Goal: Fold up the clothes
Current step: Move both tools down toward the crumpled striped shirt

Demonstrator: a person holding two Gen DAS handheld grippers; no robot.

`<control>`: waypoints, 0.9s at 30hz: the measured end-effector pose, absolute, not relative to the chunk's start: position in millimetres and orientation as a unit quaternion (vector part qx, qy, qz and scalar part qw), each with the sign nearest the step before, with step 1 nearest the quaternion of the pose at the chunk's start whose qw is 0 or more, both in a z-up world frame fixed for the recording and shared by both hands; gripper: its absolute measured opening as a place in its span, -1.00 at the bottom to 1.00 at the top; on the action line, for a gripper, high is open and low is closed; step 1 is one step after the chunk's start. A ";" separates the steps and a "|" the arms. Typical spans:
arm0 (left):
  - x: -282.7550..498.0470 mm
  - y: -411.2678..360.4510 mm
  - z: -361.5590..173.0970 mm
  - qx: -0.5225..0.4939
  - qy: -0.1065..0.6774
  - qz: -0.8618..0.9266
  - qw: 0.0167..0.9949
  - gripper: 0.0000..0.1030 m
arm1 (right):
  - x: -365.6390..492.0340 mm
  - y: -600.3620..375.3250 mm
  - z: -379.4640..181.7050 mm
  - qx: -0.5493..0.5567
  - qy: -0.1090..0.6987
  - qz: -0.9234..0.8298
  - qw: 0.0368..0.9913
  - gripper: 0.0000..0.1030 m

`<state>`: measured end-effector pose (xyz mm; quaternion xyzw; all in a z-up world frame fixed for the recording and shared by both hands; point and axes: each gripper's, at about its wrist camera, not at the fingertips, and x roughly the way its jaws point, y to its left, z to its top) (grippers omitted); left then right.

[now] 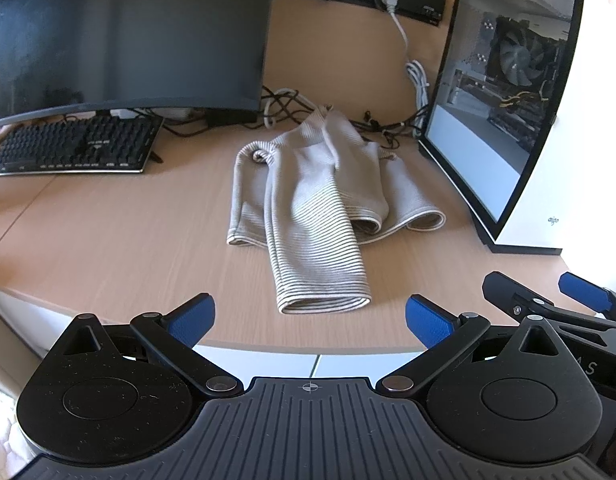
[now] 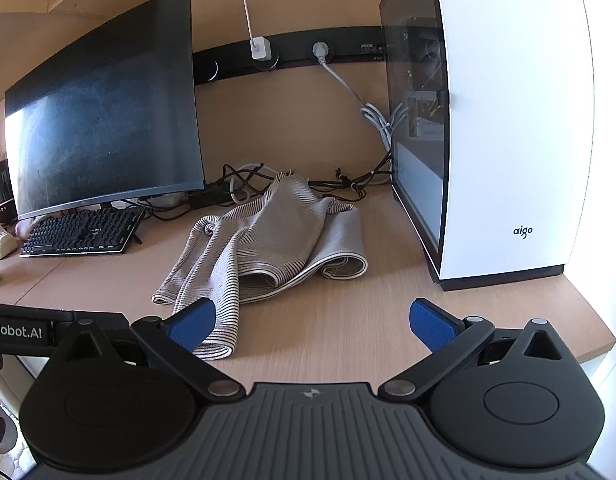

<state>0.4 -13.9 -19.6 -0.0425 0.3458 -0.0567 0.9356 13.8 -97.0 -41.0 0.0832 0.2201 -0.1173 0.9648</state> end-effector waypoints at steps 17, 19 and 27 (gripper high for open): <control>51.2 4.0 -51.4 -0.076 0.428 -0.072 0.897 1.00 | 49.6 -104.5 -66.5 0.117 0.275 -0.140 0.944 1.00; 64.6 5.3 -56.5 -0.076 0.441 -0.085 0.890 1.00 | 57.4 -105.2 -71.2 0.121 0.285 -0.151 0.939 1.00; 126.6 24.1 -63.4 -0.072 0.450 -0.146 0.878 1.00 | 112.8 -98.7 -73.4 0.117 0.320 -0.187 0.921 1.00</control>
